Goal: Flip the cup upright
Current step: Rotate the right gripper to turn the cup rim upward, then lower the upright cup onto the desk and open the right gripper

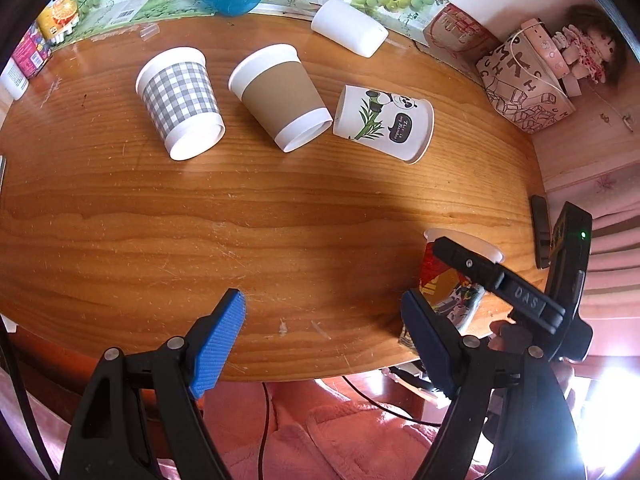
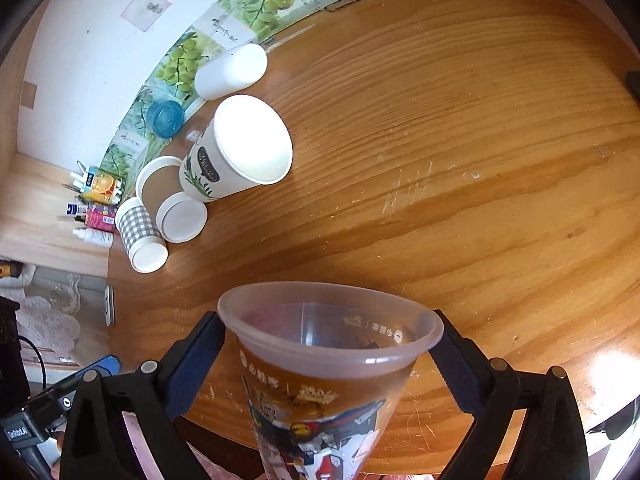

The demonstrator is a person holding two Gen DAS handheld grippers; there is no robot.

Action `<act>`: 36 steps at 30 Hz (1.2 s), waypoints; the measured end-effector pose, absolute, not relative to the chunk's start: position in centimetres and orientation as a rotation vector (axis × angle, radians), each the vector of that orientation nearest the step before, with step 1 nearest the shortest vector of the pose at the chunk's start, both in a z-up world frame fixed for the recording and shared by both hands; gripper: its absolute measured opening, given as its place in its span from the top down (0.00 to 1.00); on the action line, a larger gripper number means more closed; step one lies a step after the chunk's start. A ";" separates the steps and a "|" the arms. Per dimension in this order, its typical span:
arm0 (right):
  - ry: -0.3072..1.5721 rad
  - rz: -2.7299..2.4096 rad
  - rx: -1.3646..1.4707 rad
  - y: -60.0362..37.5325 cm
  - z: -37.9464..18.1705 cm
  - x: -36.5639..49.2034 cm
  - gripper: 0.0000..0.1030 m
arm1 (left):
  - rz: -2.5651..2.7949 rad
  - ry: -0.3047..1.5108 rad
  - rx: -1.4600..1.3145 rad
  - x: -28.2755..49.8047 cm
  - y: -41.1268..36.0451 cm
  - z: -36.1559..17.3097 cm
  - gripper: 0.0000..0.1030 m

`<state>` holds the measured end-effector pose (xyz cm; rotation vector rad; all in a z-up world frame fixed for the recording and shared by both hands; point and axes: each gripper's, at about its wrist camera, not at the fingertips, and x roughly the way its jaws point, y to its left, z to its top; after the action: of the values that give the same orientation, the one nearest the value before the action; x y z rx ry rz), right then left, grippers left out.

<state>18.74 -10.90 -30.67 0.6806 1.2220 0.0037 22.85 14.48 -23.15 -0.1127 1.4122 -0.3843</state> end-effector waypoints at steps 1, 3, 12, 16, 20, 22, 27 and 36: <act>1.221 -0.007 0.685 -11.0 -30.8 18.9 0.05 | -0.393 1.419 -0.108 23.0 14.7 -23.1 0.19; 1.218 -0.029 0.694 -11.0 -30.9 19.1 0.07 | -0.411 1.427 -0.099 23.1 14.9 -23.0 0.19; 1.167 -0.088 0.673 -10.3 -30.3 19.7 0.15 | -0.507 1.453 -0.030 22.8 15.4 -22.9 0.19; 1.112 -0.096 0.632 -9.4 -29.1 20.2 0.15 | -0.530 1.439 -0.004 23.1 16.0 -22.5 0.19; 1.042 -0.097 0.574 -8.2 -27.2 20.5 0.15 | -0.544 1.428 -0.001 23.7 17.2 -22.2 0.19; 1.011 -0.097 0.516 -7.2 -26.2 20.7 0.15 | -0.551 1.430 0.003 24.0 17.8 -22.2 0.19; 0.949 -0.080 0.355 -4.0 -24.1 20.9 0.15 | -0.577 1.427 0.026 24.3 19.0 -22.2 0.19; 0.900 -0.068 0.285 0.9 -24.4 20.4 0.15 | -0.626 1.385 0.079 24.3 21.0 -22.1 0.19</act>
<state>20.43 0.88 -24.42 0.2846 0.9003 -0.0681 24.29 20.97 -22.14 0.0788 1.3846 -0.6258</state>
